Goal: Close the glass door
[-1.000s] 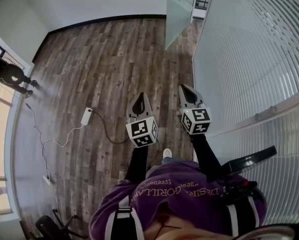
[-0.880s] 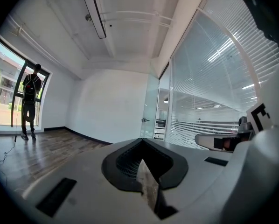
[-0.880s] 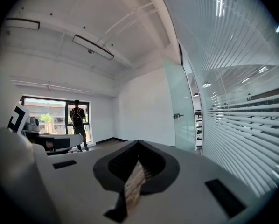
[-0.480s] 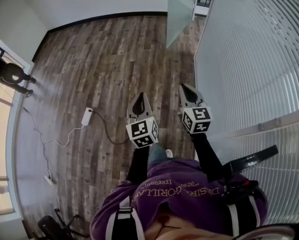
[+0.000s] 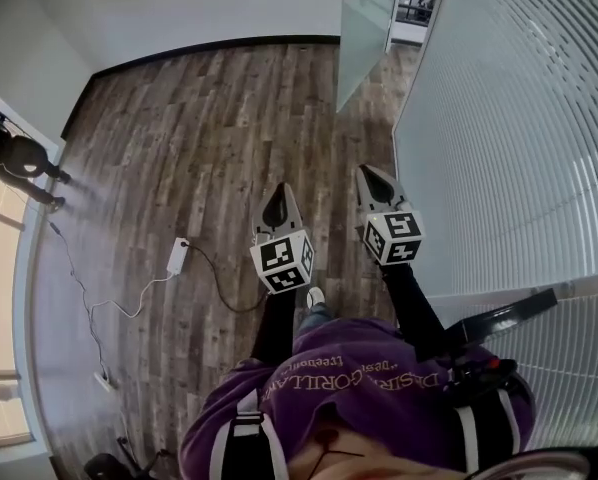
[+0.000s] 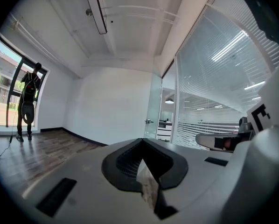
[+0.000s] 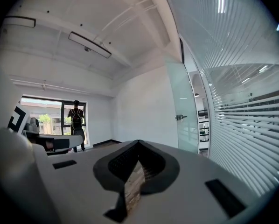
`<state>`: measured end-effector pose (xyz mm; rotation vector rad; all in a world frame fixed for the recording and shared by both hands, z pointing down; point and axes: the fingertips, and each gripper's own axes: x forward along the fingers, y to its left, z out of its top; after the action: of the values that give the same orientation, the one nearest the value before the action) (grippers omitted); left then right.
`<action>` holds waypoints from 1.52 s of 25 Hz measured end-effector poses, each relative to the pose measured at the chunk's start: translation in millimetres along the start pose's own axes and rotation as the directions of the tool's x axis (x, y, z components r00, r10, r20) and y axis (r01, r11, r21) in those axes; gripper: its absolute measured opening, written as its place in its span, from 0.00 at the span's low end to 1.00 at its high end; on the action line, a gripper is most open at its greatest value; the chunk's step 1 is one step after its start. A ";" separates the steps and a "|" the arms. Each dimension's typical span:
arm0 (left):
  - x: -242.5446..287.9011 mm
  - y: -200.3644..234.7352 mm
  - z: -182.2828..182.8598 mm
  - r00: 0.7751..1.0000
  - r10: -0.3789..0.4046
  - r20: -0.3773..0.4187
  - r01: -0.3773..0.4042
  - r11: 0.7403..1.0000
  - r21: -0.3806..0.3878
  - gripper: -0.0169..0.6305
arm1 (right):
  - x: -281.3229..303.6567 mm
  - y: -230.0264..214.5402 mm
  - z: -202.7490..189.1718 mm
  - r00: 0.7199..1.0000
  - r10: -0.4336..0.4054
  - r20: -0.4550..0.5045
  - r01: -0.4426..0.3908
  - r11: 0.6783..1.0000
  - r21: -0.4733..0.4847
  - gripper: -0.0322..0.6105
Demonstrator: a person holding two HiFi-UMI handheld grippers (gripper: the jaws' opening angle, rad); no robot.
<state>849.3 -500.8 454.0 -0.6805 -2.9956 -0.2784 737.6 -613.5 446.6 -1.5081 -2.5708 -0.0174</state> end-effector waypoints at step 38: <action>245.3 35.8 20.2 0.999 0.040 0.002 -0.040 0.999 -0.026 0.03 | 230.8 -106.3 32.2 0.998 0.049 -0.024 -0.050 0.999 -0.015 0.04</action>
<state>643.4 -361.4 463.4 -0.7432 -2.9822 -0.3146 530.7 -462.8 455.7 -1.5665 -2.5198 -0.0492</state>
